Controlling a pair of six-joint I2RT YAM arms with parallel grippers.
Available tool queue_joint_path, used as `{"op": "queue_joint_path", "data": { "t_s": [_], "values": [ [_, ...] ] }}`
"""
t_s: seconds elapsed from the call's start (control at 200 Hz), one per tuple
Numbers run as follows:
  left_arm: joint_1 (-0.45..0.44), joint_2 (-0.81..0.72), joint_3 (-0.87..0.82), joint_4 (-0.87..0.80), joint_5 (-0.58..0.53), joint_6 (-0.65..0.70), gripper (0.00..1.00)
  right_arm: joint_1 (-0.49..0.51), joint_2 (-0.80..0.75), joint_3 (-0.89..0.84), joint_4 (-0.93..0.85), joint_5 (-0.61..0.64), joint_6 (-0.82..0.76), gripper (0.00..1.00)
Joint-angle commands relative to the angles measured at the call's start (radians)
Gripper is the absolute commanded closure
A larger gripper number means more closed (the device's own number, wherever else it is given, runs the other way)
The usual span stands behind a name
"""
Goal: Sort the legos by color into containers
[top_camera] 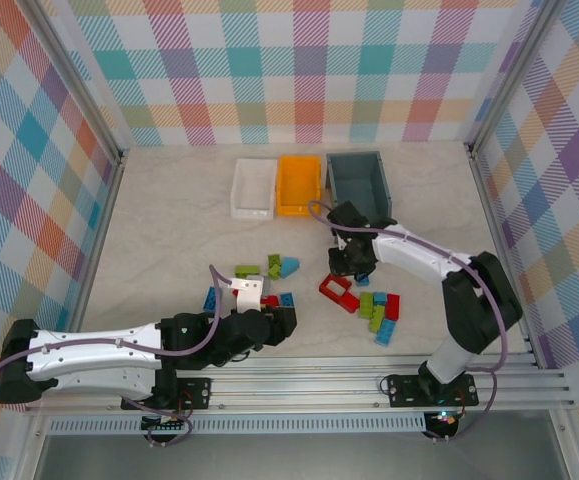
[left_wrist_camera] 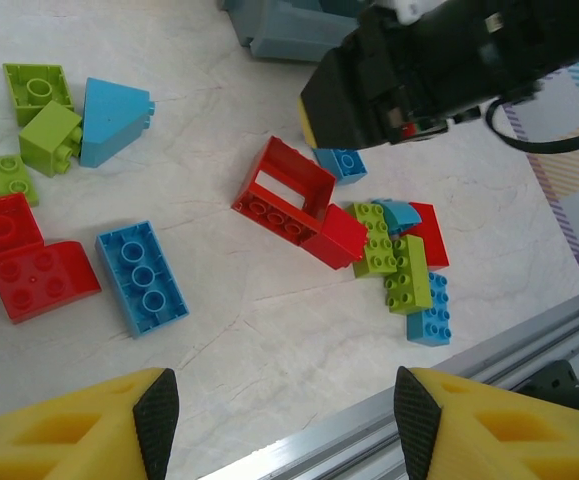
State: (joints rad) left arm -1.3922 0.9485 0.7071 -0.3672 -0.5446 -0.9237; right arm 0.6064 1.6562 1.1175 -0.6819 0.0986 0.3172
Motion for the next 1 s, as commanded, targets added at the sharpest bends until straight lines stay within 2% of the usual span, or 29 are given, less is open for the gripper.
{"op": "queue_joint_path", "data": {
  "t_s": [0.0,0.155,0.43,0.57,0.655,0.81,0.91,0.995],
  "values": [
    [-0.018,-0.021,-0.024,-0.014,-0.030,-0.007,0.39,0.000,0.029,0.009,-0.008,0.027,-0.162,0.68],
    [-0.018,-0.020,-0.023,0.022,-0.023,0.012,0.37,-0.002,0.055,0.007,0.021,0.006,-0.201,0.68],
    [-0.019,-0.024,-0.018,0.023,-0.015,0.013,0.34,-0.002,0.134,0.037,0.019,-0.003,-0.177,0.76],
    [-0.021,-0.031,-0.015,0.022,-0.017,0.017,0.34,-0.001,0.124,0.025,0.030,0.005,-0.176,0.85],
    [-0.021,-0.028,-0.003,0.024,-0.017,0.029,0.33,-0.002,0.093,0.022,0.030,0.025,-0.167,0.93],
    [-0.021,0.030,0.084,0.011,-0.022,0.074,0.30,-0.011,-0.063,0.048,-0.027,0.130,-0.127,0.99],
    [-0.021,0.098,0.180,-0.015,-0.030,0.120,0.27,-0.073,-0.144,0.100,-0.073,0.196,-0.090,1.00],
    [-0.012,0.158,0.259,-0.036,-0.026,0.156,0.25,-0.148,-0.142,0.165,-0.099,0.234,-0.068,1.00]
  ]
}}
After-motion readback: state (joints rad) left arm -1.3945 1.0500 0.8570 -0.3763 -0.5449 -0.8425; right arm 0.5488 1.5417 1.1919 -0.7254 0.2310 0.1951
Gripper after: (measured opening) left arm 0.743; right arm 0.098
